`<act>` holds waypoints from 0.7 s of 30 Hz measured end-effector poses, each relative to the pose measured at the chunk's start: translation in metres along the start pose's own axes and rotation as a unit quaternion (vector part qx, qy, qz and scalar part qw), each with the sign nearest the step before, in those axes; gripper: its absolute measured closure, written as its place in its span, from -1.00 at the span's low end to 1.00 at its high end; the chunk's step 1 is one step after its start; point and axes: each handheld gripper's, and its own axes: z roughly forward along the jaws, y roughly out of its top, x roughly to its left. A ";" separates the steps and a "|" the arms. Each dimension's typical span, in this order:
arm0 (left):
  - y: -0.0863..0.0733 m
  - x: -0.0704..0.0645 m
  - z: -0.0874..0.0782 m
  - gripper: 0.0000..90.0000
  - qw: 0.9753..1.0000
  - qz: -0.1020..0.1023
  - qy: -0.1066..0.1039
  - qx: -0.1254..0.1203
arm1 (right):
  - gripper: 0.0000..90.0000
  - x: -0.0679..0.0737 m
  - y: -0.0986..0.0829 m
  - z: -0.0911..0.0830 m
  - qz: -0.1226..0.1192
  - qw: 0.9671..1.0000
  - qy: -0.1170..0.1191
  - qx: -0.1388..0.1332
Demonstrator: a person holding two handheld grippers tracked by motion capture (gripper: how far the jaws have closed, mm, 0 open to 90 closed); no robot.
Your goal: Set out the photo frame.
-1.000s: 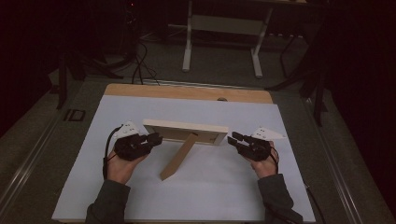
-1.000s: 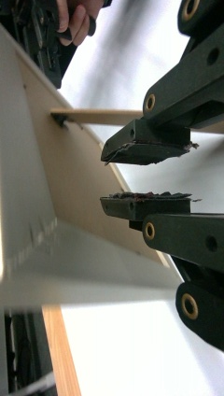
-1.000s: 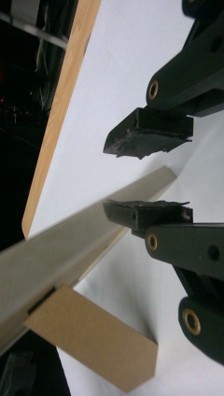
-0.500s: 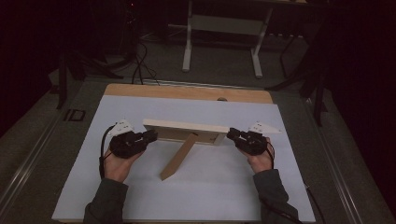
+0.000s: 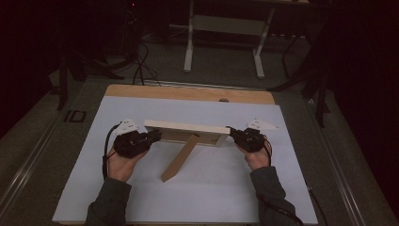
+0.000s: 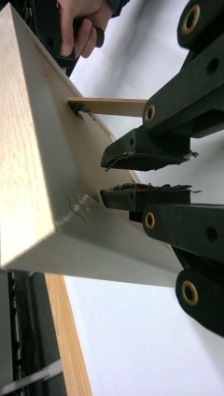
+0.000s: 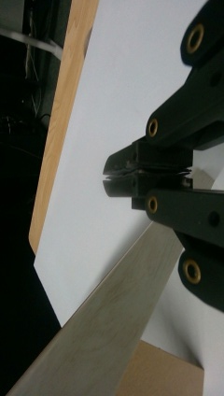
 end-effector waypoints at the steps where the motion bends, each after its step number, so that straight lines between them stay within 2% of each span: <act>1: 0.001 0.000 0.001 0.79 1.000 0.001 -0.001 0.000 | 0.99 0.000 0.000 0.000 0.000 1.000 0.001 0.001; 8: 0.003 -0.005 0.006 0.86 1.000 0.008 0.001 0.005 | 0.99 0.001 0.003 0.002 0.010 1.000 0.019 -0.001; 13: 0.005 -0.007 0.009 0.88 1.000 0.013 -0.001 0.007 | 0.99 0.004 0.003 0.003 0.005 0.999 0.033 0.001; 21: 0.009 -0.009 0.013 0.91 1.000 0.012 -0.004 0.006 | 0.99 0.005 0.004 0.002 0.003 0.999 0.043 0.002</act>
